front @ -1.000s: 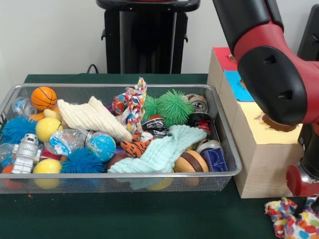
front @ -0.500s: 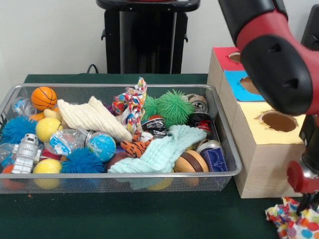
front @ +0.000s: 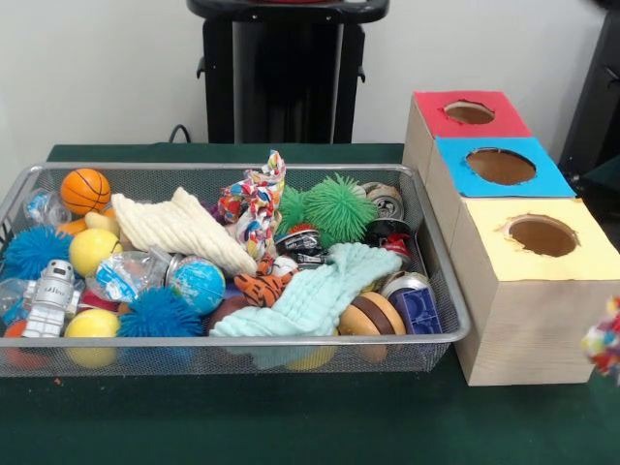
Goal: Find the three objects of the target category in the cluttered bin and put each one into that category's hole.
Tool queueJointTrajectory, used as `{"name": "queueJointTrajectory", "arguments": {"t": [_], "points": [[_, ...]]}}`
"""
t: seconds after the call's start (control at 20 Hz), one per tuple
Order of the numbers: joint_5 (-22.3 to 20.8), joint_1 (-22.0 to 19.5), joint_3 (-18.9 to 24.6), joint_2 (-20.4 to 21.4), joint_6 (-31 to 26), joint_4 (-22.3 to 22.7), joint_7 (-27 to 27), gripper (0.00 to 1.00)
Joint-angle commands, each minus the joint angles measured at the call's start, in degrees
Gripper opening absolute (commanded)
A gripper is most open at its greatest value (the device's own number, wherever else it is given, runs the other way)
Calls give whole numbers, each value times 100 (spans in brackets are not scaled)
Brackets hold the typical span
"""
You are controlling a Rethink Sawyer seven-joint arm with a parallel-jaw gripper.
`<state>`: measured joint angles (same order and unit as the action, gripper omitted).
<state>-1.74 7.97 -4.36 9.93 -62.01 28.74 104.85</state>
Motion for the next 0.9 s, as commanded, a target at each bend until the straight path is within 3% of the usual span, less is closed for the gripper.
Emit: {"name": "queueJointTrajectory", "arguments": {"t": [0.05, 0.3, 0.55, 0.9], "points": [[108, -124, 120, 972, -680, 721, -30, 0], [111, -170, 113, 1175, -987, 901, -180, 0], [84, -227, 88, 1688, -972, 2298, -538, 0], [-49, -396, 247, 1950, -374, 3207, -721, 0]]}}
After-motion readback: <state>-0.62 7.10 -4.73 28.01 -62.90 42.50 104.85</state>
